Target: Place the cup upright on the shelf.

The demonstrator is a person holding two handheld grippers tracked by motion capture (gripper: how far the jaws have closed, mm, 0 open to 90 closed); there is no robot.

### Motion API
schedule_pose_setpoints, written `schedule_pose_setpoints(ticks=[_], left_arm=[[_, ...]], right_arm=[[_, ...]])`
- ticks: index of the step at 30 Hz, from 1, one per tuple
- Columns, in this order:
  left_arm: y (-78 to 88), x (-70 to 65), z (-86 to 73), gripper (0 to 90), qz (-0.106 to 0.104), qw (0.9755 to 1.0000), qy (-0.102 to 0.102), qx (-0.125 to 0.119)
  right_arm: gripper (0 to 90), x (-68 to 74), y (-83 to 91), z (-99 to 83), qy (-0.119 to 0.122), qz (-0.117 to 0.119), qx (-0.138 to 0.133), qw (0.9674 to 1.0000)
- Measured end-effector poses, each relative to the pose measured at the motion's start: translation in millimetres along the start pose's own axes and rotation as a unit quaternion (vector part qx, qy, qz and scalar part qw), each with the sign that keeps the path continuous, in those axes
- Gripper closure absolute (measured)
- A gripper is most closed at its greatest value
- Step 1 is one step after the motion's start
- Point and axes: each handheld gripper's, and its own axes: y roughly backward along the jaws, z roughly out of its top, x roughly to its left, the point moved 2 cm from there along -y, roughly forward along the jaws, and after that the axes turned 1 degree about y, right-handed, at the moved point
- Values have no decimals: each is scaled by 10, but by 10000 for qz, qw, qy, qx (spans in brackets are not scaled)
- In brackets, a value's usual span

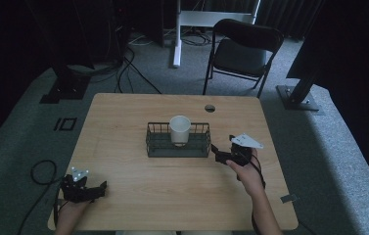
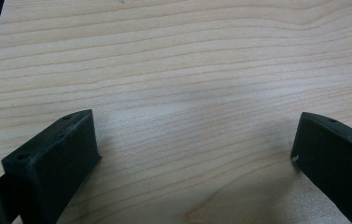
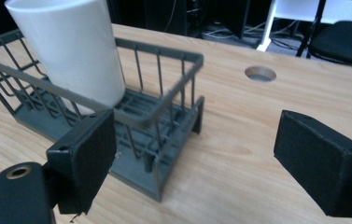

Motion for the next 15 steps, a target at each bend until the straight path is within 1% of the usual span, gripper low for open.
schedule_pose_setpoints(ticks=[5, 7, 10, 15], left_arm=[[0, 0, 0, 7, 0, 10000, 0, 0], [0, 0, 0, 7, 0, 10000, 0, -1], [0, 0, 0, 7, 0, 10000, 2, -3], [-2, -1, 0, 7, 2, 10000, 4, -10]], right_arm=[[129, -61, 18, -135, -56, -89, 73, 9999], [128, -81, 21, -196, -102, -119, 133, 9998], [128, -105, 22, -279, -103, -152, 219, 9996], [128, -152, 45, -380, -160, -235, 289, 9992]])
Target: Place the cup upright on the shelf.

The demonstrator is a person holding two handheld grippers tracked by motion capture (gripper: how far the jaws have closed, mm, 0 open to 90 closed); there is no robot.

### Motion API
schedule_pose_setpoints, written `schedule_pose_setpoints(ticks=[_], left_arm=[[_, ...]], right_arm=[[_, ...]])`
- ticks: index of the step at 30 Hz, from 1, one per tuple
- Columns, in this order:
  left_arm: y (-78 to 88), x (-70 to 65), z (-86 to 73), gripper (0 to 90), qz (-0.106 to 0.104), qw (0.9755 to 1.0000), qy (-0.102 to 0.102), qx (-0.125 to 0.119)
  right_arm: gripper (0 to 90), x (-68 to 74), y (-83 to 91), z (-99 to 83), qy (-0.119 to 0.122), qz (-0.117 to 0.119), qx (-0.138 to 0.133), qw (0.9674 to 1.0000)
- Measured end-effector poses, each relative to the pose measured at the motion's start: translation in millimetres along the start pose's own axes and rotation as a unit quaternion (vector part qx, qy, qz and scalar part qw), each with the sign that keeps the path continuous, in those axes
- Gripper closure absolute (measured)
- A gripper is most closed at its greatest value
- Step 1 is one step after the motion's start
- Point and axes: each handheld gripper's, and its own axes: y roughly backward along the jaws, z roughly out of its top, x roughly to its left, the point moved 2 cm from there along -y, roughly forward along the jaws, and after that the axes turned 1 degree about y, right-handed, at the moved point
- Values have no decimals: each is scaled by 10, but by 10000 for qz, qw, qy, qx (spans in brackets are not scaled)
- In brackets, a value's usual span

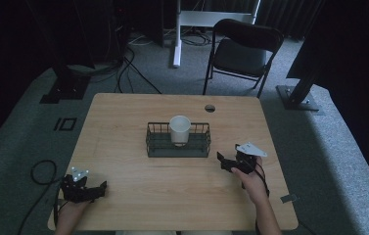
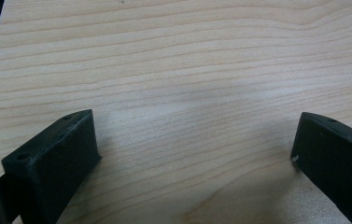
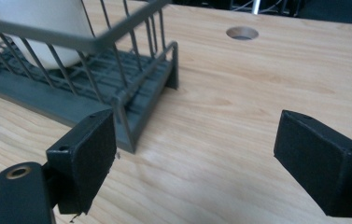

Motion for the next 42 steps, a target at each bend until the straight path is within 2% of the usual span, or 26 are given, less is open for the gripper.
schedule_pose_setpoints(ticks=[14, 21, 26, 33, 38, 42], left_arm=[[1, 1, 0, 7, 2, 10000, -11, 10], [1, 1, 0, 7, 1, 10000, -11, 10], [1, 1, 0, 7, 1, 10000, -11, 10], [1, 1, 0, 7, 1, 10000, -12, 9], [1, 1, 0, 7, 1, 10000, -11, 9], [1, 2, 0, 7, 2, 10000, -13, 11]], right_arm=[[128, -171, 75, -236, -82, -213, 253, 9994], [128, -260, 125, -357, -58, -375, 489, 9981], [131, -314, 169, -419, -48, -524, 722, 9960], [131, -383, 231, -490, 34, -742, 1100, 9912], [126, -417, 258, -529, -9, -776, 1337, 9880], [124, -438, 265, -537, -155, -746, 1375, 9876]])
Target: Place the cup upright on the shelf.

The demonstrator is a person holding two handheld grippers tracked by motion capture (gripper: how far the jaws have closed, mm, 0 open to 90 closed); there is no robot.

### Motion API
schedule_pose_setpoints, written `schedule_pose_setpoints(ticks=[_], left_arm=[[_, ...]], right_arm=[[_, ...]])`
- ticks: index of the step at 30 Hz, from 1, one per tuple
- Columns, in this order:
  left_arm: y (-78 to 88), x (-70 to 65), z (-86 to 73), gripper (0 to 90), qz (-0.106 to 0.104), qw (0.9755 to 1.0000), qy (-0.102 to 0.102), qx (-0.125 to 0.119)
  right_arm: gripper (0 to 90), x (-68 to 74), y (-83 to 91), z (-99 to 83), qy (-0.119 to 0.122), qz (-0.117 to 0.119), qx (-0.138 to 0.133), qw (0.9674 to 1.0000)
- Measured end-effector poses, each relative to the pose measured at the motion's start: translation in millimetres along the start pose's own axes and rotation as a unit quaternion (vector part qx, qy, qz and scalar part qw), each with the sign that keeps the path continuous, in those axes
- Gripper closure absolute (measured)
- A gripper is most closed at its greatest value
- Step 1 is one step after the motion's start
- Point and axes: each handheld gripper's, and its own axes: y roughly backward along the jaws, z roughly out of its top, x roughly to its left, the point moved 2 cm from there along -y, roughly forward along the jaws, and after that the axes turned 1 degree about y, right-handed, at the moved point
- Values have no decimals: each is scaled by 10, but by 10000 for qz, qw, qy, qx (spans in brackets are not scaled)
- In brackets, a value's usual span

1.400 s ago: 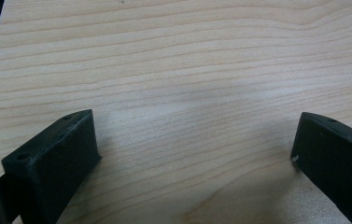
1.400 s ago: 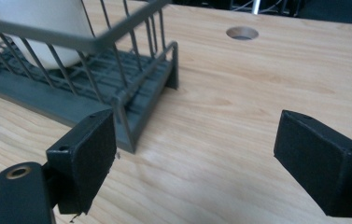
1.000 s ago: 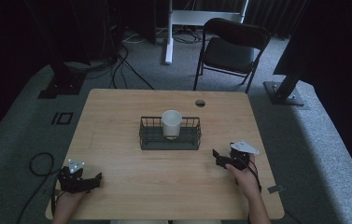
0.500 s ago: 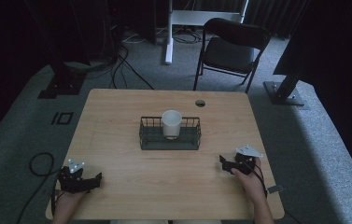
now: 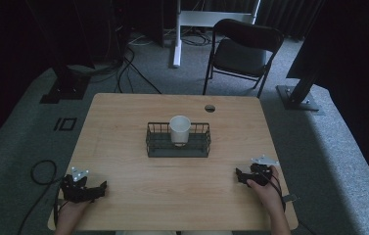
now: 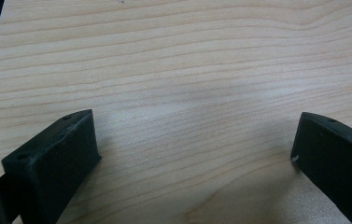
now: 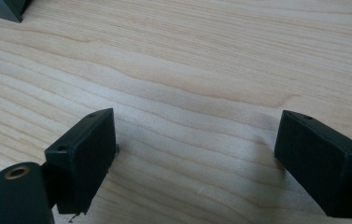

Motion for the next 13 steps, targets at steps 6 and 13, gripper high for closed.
schedule_pose_setpoints(ticks=[6, 13], left_arm=[[0, 0, 0, 7, 0, 10000, 0, 0], [0, 0, 0, 7, -1, 10000, 2, -1]], right_arm=[[123, -7, -4, 0, -56, 35, 14, 10000], [123, -7, -3, 0, -57, 35, 18, 10000]])
